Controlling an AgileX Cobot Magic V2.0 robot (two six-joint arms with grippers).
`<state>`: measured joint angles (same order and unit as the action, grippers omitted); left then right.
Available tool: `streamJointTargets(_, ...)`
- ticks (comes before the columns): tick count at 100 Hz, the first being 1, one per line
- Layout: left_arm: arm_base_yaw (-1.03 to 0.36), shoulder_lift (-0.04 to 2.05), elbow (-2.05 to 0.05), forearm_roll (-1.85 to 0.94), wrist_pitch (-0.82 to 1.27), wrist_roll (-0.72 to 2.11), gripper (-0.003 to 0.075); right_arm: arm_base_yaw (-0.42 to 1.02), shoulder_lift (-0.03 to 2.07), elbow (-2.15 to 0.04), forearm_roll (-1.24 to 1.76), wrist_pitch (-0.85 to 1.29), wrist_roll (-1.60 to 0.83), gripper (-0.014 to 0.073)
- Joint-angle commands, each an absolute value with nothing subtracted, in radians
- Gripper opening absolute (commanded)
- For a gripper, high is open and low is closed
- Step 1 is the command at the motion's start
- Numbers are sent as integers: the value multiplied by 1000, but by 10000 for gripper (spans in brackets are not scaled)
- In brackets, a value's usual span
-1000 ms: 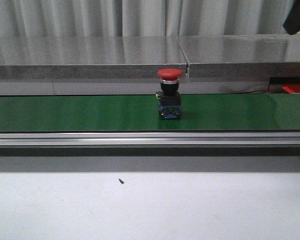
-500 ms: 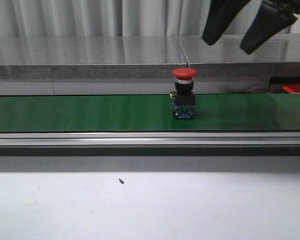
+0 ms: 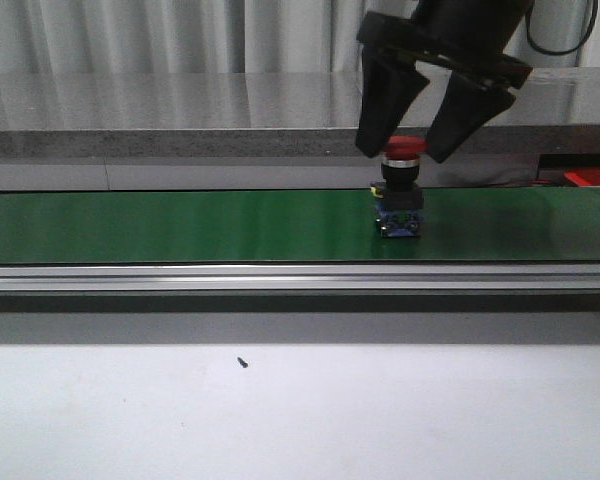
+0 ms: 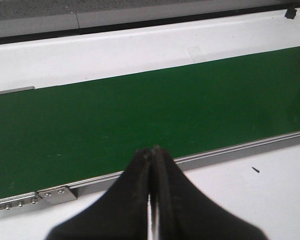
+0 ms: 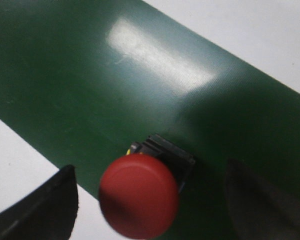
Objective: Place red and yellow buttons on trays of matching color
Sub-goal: 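Grasp the red button with the right gripper and lift it, then carry the red button into the red tray and open the right gripper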
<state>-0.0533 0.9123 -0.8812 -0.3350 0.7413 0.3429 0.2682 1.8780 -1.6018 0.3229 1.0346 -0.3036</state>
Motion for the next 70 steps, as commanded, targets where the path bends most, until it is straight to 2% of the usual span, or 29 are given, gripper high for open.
streamJointTargets(1, -63, 902, -915, -363, 675, 334, -19, 269, 1850, -1635, 332, 1009, -308, 518)
streamJointTargets(21, -63, 902, -915, -363, 675, 334, -19, 269, 1856, -1635, 332, 1008, -308, 235)
streamJointTargets(28, -63, 902, -915, -363, 675, 334, -19, 269, 1856, -1635, 332, 1008, -308, 167)
streamJointTargets(52, -63, 902, -915, -363, 675, 334, -19, 261, 1806, -1635, 309, 994, -308, 152)
streamJointTargets(70, -63, 902, -915, -363, 675, 334, -19, 186, 1729, -1635, 278, 994, -308, 152)
